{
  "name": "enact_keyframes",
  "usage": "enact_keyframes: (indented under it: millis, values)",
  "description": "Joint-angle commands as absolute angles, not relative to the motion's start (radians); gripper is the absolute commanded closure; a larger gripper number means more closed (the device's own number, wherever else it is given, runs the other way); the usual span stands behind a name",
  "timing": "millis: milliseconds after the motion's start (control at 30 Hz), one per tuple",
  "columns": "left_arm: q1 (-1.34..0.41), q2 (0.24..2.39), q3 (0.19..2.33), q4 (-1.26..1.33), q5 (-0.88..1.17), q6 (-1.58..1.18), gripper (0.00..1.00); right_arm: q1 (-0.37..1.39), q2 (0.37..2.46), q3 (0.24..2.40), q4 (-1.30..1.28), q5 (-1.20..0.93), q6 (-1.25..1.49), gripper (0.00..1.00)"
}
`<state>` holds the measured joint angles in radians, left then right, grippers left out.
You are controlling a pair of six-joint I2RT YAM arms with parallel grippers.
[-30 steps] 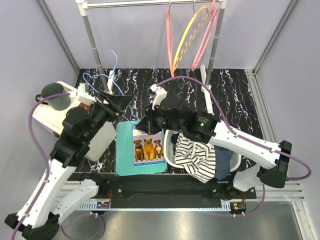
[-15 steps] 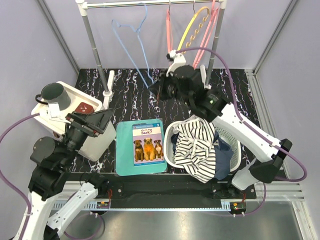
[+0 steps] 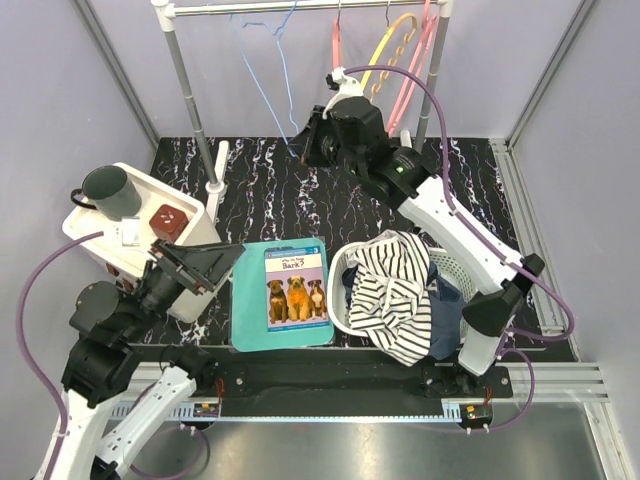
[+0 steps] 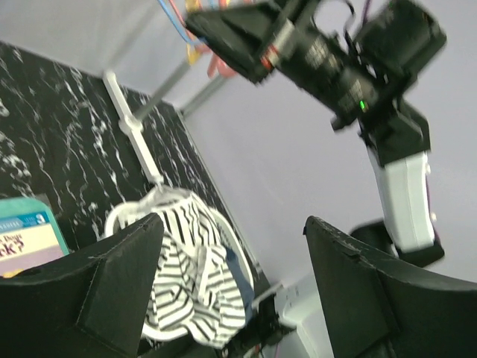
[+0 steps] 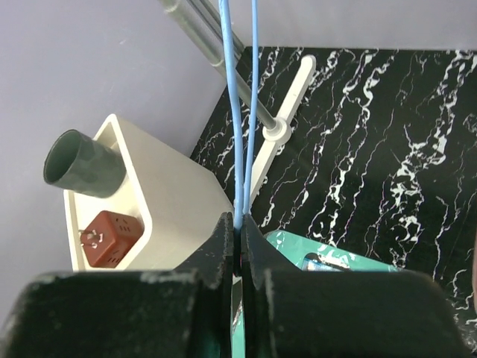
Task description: Remove the tank top from the hanger
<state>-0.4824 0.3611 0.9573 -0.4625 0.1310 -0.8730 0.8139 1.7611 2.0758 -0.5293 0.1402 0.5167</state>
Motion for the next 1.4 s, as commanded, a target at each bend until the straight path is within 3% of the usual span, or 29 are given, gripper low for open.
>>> enact_keyframes:
  millis: [0,333,433,467,600,767,1000,1200,1367]
  values:
    - [-0.483,0.345,0.93,-0.446,0.302,-0.867,0.19,0.788,1.805,2.138,-0.535,0.107,0.591,1.0]
    - [-0.483,0.207,0.799,-0.463,0.406,-0.842,0.19,0.781,1.827,2.099,-0.537,0.055,0.617,1.0]
    - [-0.483,0.161,0.764,-0.469,0.422,-0.836,0.19,0.781,1.806,2.059,-0.535,0.035,0.589,0.82]
    - [-0.483,0.153,0.753,-0.474,0.425,-0.835,0.19,0.781,1.798,2.036,-0.535,0.025,0.577,0.62]
    - [-0.485,0.124,0.71,-0.482,0.439,-0.839,0.19,0.787,1.741,1.967,-0.537,0.018,0.537,0.28]
    - [-0.485,0.112,0.666,-0.485,0.456,-0.838,0.19,0.833,1.643,1.875,-0.541,0.011,0.488,0.01]
    - [-0.483,0.143,0.608,-0.483,0.511,-0.796,0.21,0.922,1.439,1.682,-0.542,-0.115,0.454,0.0]
    - [-0.485,0.14,0.537,-0.465,0.526,-0.796,0.2,0.951,1.162,1.334,-0.473,-0.155,0.535,0.0]
    - [-0.485,0.121,0.386,-0.277,0.581,-0.877,0.2,0.953,0.918,0.972,-0.336,-0.157,0.636,0.0]
